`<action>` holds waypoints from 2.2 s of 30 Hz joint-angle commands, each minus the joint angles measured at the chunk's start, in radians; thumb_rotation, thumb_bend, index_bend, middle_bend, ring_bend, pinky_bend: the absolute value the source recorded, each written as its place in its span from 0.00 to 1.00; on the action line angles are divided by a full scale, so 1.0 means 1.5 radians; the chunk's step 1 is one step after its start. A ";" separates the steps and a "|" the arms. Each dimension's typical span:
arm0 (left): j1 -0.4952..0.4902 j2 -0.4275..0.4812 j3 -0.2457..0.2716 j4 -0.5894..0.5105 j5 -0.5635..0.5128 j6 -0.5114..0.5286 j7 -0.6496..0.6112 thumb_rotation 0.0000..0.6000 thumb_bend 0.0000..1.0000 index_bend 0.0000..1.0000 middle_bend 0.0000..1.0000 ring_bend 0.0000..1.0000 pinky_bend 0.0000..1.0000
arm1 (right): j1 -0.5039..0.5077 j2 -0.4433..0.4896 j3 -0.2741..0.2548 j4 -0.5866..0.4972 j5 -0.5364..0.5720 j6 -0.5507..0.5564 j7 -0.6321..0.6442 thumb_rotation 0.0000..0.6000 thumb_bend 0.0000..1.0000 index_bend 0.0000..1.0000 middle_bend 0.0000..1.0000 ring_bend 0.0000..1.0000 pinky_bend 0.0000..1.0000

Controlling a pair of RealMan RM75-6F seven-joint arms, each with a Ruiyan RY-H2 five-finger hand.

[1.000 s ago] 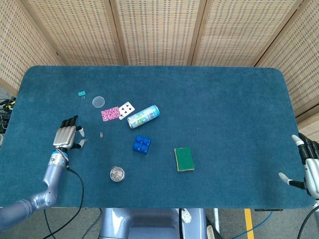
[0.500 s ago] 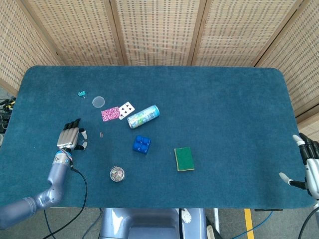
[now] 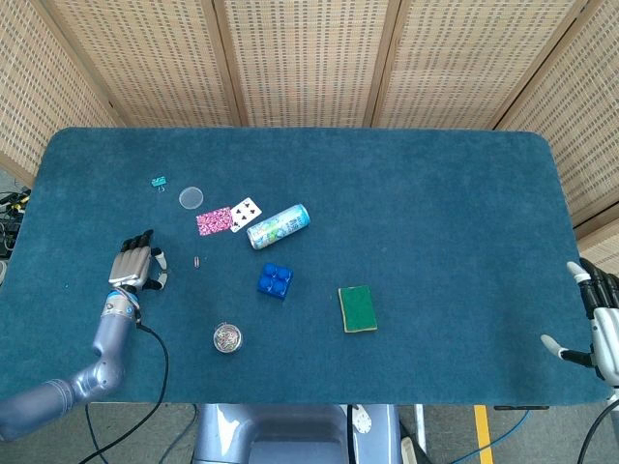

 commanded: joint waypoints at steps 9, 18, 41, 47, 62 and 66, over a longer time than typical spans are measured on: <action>-0.005 -0.005 0.007 0.011 -0.007 -0.007 0.000 1.00 0.41 0.53 0.00 0.00 0.00 | 0.000 0.000 0.000 0.001 0.000 -0.001 0.002 1.00 0.00 0.00 0.00 0.00 0.00; -0.006 -0.005 0.013 0.010 -0.002 -0.007 -0.001 1.00 0.46 0.63 0.00 0.00 0.00 | 0.000 0.001 0.000 0.001 0.000 -0.001 0.003 1.00 0.00 0.00 0.00 0.00 0.00; -0.005 -0.008 0.015 0.010 0.017 0.012 -0.007 1.00 0.51 0.78 0.00 0.00 0.00 | 0.000 0.002 0.000 0.001 -0.002 0.000 0.007 1.00 0.00 0.00 0.00 0.00 0.00; -0.002 -0.001 0.012 -0.003 0.033 0.023 -0.019 1.00 0.51 0.78 0.00 0.00 0.00 | -0.001 0.003 0.000 0.000 -0.002 0.001 0.008 1.00 0.00 0.00 0.00 0.00 0.00; 0.041 0.104 0.049 -0.246 0.245 0.127 -0.096 1.00 0.52 0.79 0.00 0.00 0.00 | -0.003 0.005 -0.001 -0.002 -0.004 0.004 0.010 1.00 0.00 0.00 0.00 0.00 0.00; 0.051 0.125 0.087 -0.303 0.314 0.133 -0.108 1.00 0.53 0.79 0.00 0.00 0.00 | -0.003 0.006 -0.001 -0.002 -0.005 0.004 0.013 1.00 0.00 0.00 0.00 0.00 0.00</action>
